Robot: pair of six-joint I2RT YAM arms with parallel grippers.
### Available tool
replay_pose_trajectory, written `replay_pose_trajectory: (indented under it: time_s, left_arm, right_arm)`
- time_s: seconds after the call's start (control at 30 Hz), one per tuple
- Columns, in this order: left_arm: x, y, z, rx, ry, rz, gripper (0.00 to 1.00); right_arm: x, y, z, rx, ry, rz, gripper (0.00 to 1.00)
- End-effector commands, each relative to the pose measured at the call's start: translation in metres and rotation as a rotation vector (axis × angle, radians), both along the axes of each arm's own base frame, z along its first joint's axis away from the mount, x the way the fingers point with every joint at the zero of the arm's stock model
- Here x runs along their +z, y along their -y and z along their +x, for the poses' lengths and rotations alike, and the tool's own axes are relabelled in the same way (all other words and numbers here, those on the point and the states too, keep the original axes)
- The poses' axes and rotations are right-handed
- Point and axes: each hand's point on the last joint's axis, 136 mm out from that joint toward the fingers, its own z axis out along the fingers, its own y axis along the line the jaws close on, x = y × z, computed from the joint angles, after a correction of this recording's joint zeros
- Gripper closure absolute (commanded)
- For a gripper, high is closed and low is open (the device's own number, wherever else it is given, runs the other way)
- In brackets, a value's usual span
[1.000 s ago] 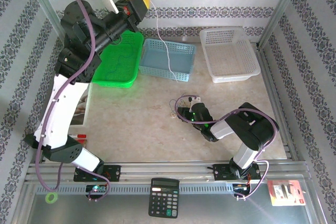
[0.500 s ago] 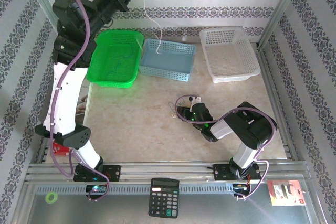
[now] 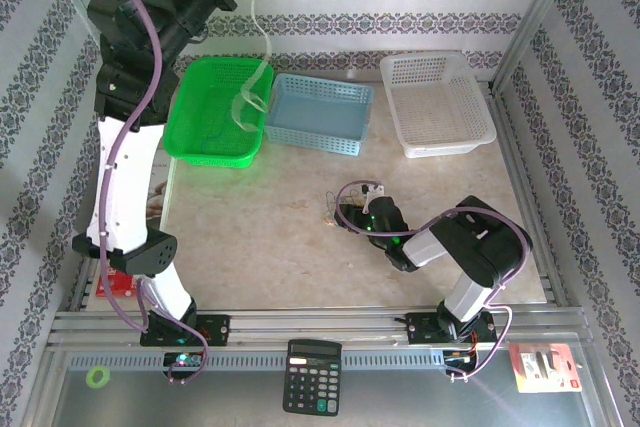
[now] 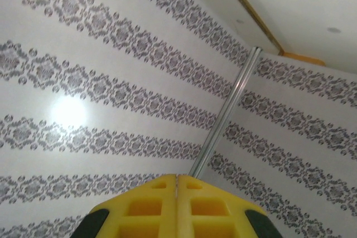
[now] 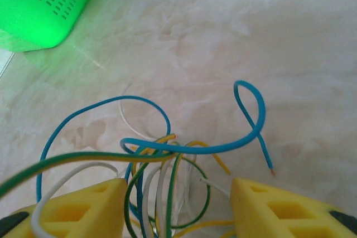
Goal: Untangle the cables
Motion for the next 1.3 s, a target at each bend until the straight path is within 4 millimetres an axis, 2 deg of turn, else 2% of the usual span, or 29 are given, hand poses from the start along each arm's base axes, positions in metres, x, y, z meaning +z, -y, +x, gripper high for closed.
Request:
replay_pose_trajectory:
  time_s: [0.0, 0.3, 0.47, 0.67, 0.93, 1.27]
  left_arm:
    - [-0.020, 0.000, 0.014, 0.013, -0.039, 0.039, 1.00]
    - [-0.060, 0.023, 0.051, -0.056, -0.055, 0.036, 1.00]
    - [-0.085, 0.039, 0.080, -0.094, -0.041, 0.037, 1.00]
    - [-0.119, 0.049, 0.115, -0.080, -0.065, 0.075, 1.00]
    - [-0.154, 0.054, 0.159, -0.007, -0.079, 0.162, 1.00]
    - [-0.211, 0.074, 0.216, 0.001, -0.134, 0.124, 1.00]
  right_arm:
    - [0.011, -0.003, 0.000, 0.017, -0.027, 0.016, 0.43]
    - [0.055, 0.002, 0.000, 0.034, 0.006, -0.003, 0.35]
    - [0.076, 0.009, -0.001, 0.034, 0.016, -0.009, 0.33]
    - [0.088, 0.023, -0.002, 0.013, 0.011, -0.009, 0.32]
    - [0.103, 0.043, -0.011, -0.006, 0.013, 0.011, 0.32]
    - [0.118, 0.073, -0.026, -0.044, 0.023, 0.014, 0.32]
